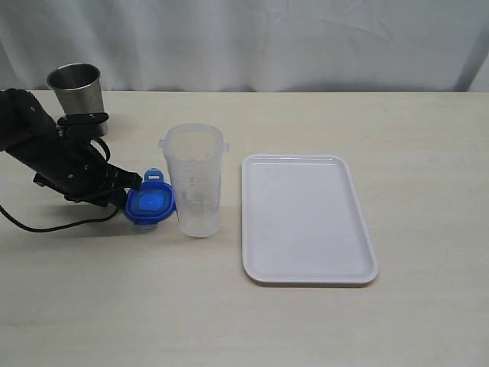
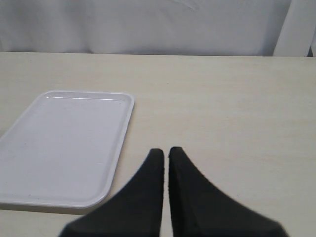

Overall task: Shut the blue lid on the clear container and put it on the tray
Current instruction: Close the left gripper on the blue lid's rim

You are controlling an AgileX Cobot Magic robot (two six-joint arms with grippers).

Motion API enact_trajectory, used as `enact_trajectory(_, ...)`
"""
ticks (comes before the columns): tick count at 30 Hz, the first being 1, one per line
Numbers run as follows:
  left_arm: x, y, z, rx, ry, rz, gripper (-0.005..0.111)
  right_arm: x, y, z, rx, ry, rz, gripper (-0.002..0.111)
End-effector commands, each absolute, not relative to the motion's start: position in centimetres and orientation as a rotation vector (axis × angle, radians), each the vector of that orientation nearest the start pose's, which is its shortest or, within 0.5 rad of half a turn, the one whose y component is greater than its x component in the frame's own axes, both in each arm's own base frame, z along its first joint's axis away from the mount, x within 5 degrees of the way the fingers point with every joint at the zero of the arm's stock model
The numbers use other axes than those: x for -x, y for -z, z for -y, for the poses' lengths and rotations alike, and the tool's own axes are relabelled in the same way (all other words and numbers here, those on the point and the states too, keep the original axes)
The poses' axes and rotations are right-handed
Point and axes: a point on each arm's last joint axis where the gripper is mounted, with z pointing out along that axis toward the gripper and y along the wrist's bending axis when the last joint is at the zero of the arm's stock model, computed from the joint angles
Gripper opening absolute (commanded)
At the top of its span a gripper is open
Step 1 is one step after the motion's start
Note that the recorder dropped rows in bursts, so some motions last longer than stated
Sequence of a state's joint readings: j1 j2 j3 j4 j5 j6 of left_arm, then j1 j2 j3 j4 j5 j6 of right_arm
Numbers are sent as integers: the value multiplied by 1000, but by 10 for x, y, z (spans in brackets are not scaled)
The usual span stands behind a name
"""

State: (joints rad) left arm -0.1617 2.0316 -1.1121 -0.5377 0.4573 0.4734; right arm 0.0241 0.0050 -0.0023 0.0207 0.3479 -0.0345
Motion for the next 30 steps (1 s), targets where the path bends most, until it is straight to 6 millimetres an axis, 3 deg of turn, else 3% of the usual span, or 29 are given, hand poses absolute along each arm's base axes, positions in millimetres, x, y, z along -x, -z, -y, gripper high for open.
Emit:
enact_trajectory(1, -371, -107, 80, -206, 375, -2764, 39, -53, -182, -2, 45, -12, -1827, 4)
enact_trajectory(9, -372, -107, 80, -192, 378, -2760, 38, -53, -182, -2, 45, -12, -1827, 4)
enact_trajectory(18, -374, -109, 82, -95, 422, -2739, 13, -53, -182, -2, 45, -12, -1827, 4)
enact_trajectory(27, -370, -107, 83, -158, 427, -2783, 13, -53, -182, -2, 45, -12, -1827, 4)
enact_trajectory(30, -369, -106, 81, -202, 402, -2791, 4, -53, -182, -2, 45, -12, -1827, 4)
